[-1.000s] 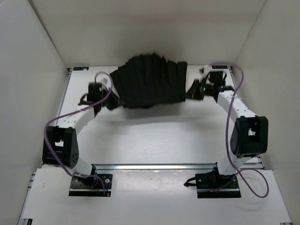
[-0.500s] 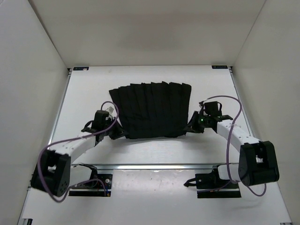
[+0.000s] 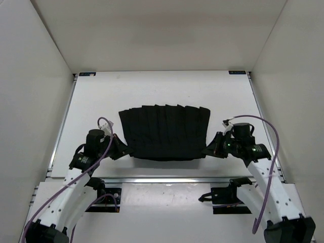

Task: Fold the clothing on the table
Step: Fold the skirt

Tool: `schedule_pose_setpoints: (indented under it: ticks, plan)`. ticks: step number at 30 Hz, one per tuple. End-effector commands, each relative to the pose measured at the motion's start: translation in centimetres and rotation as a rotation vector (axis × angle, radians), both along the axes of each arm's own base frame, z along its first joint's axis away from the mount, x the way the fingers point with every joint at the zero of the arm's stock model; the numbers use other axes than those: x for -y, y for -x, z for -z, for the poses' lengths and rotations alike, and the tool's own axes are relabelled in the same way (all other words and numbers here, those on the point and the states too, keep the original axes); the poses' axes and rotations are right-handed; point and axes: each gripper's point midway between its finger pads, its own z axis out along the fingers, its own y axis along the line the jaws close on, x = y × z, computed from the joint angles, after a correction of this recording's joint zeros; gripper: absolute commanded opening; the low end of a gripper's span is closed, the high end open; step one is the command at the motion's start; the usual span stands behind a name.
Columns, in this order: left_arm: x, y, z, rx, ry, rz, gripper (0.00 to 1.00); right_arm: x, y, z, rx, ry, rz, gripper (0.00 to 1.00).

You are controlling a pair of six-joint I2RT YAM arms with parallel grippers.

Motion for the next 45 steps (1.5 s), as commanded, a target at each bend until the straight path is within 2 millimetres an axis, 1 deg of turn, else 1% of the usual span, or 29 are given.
schedule_pose_setpoints:
  ticks: [1,4,7,10,11,12,13,15,17,18,19,20,22,23,28,32,33,34,35,36,37,38,39,40,41,42,43,44,45]
  plan:
    - [-1.8,1.8,-0.3,-0.042,-0.077,-0.041,0.0,2.2,3.0,-1.2,-0.03,0.081,0.015,0.0]
    - [-1.5,2.4,-2.3,-0.008,-0.06,-0.026,0.0,1.6,4.6,-2.6,-0.031,0.086,-0.019,0.0]
    - [-1.5,1.7,-3.4,0.01,-0.052,-0.037,0.0,2.0,4.4,-3.6,-0.019,0.117,-0.013,0.0]
    - [-1.6,-0.1,-4.2,0.041,-0.047,-0.046,0.0,3.0,2.3,-5.2,0.032,0.135,0.016,0.0]
    - [-1.5,-0.9,-4.7,0.054,-0.049,-0.042,0.0,3.1,1.1,-6.2,0.083,0.142,0.027,0.0]
    - [-1.2,-1.9,-5.4,0.074,-0.038,-0.038,0.0,3.4,0.0,-6.4,0.101,0.167,0.042,0.0]
    - [-1.4,-2.6,-5.5,0.076,-0.043,-0.052,0.0,3.6,-1.0,-6.2,0.094,0.184,0.057,0.0]
    - [-1.3,-5.3,-6.9,0.118,-0.041,-0.073,0.0,3.9,-3.7,-6.0,0.132,0.192,0.073,0.0]
    - [-1.4,-7.2,-7.0,0.123,-0.045,-0.087,0.0,4.0,-4.9,-4.9,0.107,0.179,0.073,0.0]
    - [-0.9,-8.2,-6.7,0.112,-0.035,-0.08,0.0,4.5,-6.0,-4.6,0.119,0.17,0.1,0.0]
    - [-0.9,-8.9,-7.0,0.12,-0.028,-0.082,0.0,4.7,-6.7,-3.7,0.11,0.165,0.095,0.0]
    - [-0.7,-9.8,-6.4,0.106,-0.025,-0.081,0.0,4.7,-7.4,-3.2,0.091,0.153,0.098,0.0]
    - [-0.3,-11.7,-5.4,0.085,-0.029,-0.078,0.0,5.9,-9.6,-2.6,0.107,0.159,0.133,0.0]
    - [-0.4,-12.2,-4.9,0.073,-0.031,-0.083,0.0,6.2,-10.3,-1.8,0.08,0.163,0.146,0.0]
    - [-0.1,-15.6,-2.3,0.018,-0.011,-0.114,0.0,6.3,-14.4,-0.8,0.069,0.159,0.164,0.0]
    - [0.2,-19.2,-2.1,0.012,0.006,-0.13,0.01,6.5,-17.2,0.7,0.015,0.14,0.188,0.01]
    - [0.5,-21.4,-3.3,0.041,0.013,-0.132,0.02,6.8,-18.6,0.4,0.02,0.121,0.21,0.0]
    - [0.7,-22.4,-2.2,0.016,0.007,-0.132,0.07,7.0,-19.5,0.3,0.028,0.119,0.213,0.0]
    - [0.6,-24.3,-2.1,0.014,0.017,-0.142,0.11,7.5,-21.2,0.4,0.036,0.113,0.228,0.0]
    - [0.6,-25.1,-2.2,0.01,0.033,-0.147,0.32,7.6,-22.5,0.9,0.037,0.096,0.221,0.0]
    - [0.9,-26.9,-2.4,0.018,0.077,-0.147,0.58,8.2,-24.7,-0.5,0.099,0.099,0.23,0.08]
    - [1.5,-28.1,-2.5,0.024,0.131,-0.133,0.66,8.7,-26.5,-0.7,0.114,0.107,0.228,0.14]
    - [1.7,-28.9,-3.3,0.039,0.168,-0.115,0.73,9.3,-26.9,0.5,0.074,0.127,0.244,0.25]
    - [1.5,-29.5,-2.8,0.024,0.191,-0.127,0.78,9.3,-27.7,-0.3,0.092,0.132,0.245,0.33]
    - [1.3,-29.8,-2.9,0.022,0.21,-0.118,0.8,9.8,-28.1,-0.2,0.098,0.158,0.251,0.4]
    - [1.5,-29.7,-3.0,0.029,0.207,-0.104,0.81,10.0,-28.0,-0.6,0.106,0.166,0.265,0.44]
    - [1.2,-29.2,-2.7,0.02,0.186,-0.098,0.83,10.1,-27.4,0.6,0.085,0.179,0.27,0.49]
    - [1.0,-28.2,-2.4,0.023,0.158,-0.099,0.83,10.2,-26.7,0.7,0.096,0.184,0.288,0.6]
    - [0.3,-27.1,-1.7,0.017,0.135,-0.124,0.83,10.6,-26.3,0.2,0.127,0.19,0.31,0.64]
